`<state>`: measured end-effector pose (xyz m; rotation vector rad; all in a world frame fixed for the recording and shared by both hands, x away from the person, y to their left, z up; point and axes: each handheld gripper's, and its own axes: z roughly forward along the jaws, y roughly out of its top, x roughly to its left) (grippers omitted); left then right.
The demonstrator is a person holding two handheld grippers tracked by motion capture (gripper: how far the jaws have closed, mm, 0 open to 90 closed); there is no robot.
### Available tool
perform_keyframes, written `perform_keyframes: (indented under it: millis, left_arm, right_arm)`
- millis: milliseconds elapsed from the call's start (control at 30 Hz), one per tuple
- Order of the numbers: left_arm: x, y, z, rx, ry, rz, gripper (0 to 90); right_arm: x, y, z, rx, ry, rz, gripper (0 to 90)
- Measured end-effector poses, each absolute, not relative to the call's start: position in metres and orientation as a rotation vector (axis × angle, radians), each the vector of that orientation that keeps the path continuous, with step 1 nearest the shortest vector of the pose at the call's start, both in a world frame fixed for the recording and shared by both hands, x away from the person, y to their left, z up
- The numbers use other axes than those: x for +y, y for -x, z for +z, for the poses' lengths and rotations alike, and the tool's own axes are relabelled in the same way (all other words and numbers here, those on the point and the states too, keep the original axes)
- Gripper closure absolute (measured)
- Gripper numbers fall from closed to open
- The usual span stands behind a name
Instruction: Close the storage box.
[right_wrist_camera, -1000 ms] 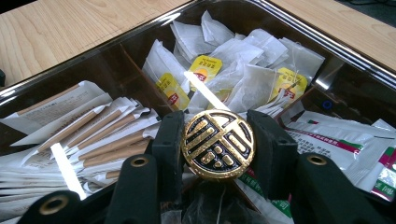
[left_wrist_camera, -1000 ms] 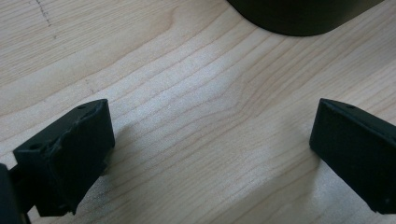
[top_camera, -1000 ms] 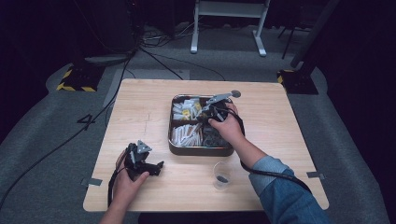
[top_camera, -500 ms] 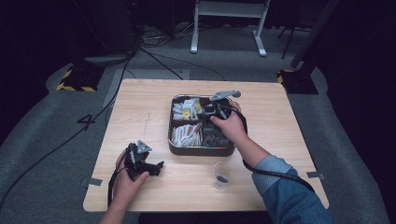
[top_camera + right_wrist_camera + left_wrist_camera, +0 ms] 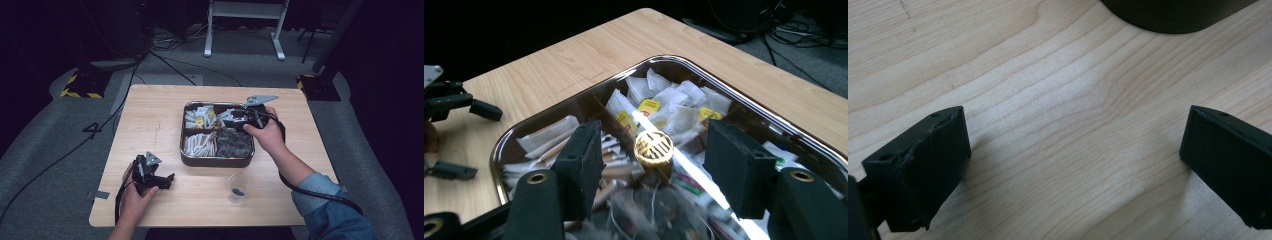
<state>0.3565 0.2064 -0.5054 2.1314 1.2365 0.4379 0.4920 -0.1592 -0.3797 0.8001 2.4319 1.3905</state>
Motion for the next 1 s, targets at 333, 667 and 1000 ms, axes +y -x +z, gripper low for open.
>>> perform_keyframes:
  millis: [333,667,1000]
  left_arm:
    - [0.206,-0.357,-0.505,1.237,-2.131,0.438,0.2]
    - [0.206,-0.357,-0.505,1.239,-2.130,0.439,0.2]
    - [0.205,-0.358,-0.505,1.245,-2.124,0.442,0.1]
  right_arm:
    - [-0.214,-0.469,-0.370,2.389,-0.831,1.380,38.0]
    - [-0.262,-0.445,-0.369,2.337,-0.854,1.375,36.7]
    - [-0.294,-0.424,-0.387,2.350,-0.899,1.310,34.7]
